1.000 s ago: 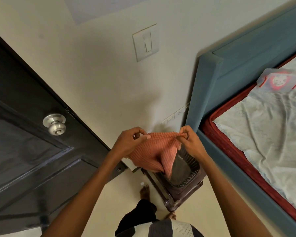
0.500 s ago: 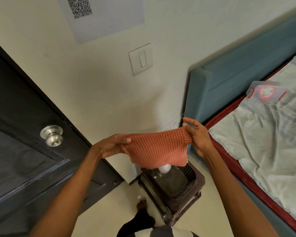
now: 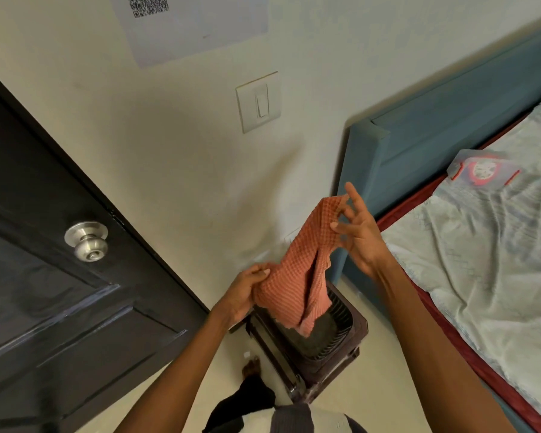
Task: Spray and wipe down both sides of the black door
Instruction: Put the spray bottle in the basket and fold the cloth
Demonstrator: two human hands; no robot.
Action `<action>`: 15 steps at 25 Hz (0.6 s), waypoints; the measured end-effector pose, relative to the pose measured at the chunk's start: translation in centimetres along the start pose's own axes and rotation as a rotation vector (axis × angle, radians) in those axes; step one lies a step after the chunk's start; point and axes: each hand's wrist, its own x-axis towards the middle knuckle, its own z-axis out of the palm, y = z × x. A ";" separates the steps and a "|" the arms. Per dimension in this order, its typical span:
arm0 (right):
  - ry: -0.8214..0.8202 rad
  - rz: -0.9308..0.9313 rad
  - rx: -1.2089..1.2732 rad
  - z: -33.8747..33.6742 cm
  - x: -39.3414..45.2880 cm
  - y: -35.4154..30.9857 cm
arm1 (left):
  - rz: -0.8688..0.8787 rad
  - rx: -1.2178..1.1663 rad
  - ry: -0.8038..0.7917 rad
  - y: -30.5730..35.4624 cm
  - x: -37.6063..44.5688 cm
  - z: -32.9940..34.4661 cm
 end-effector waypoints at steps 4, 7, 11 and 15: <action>0.082 0.146 -0.304 -1.6 0.3 1.0 | 0.021 0.102 0.191 2.5 -0.2 -1.2; 0.058 0.290 -0.656 -2.3 0.5 1.8 | 0.022 0.288 0.340 4.0 -0.6 -1.9; -0.061 0.352 -0.761 -2.1 0.8 3.6 | 0.097 0.470 0.384 5.6 -1.2 -1.8; -0.081 0.399 -0.227 -1.5 0.0 5.9 | 0.132 0.433 0.424 6.5 -1.3 -1.5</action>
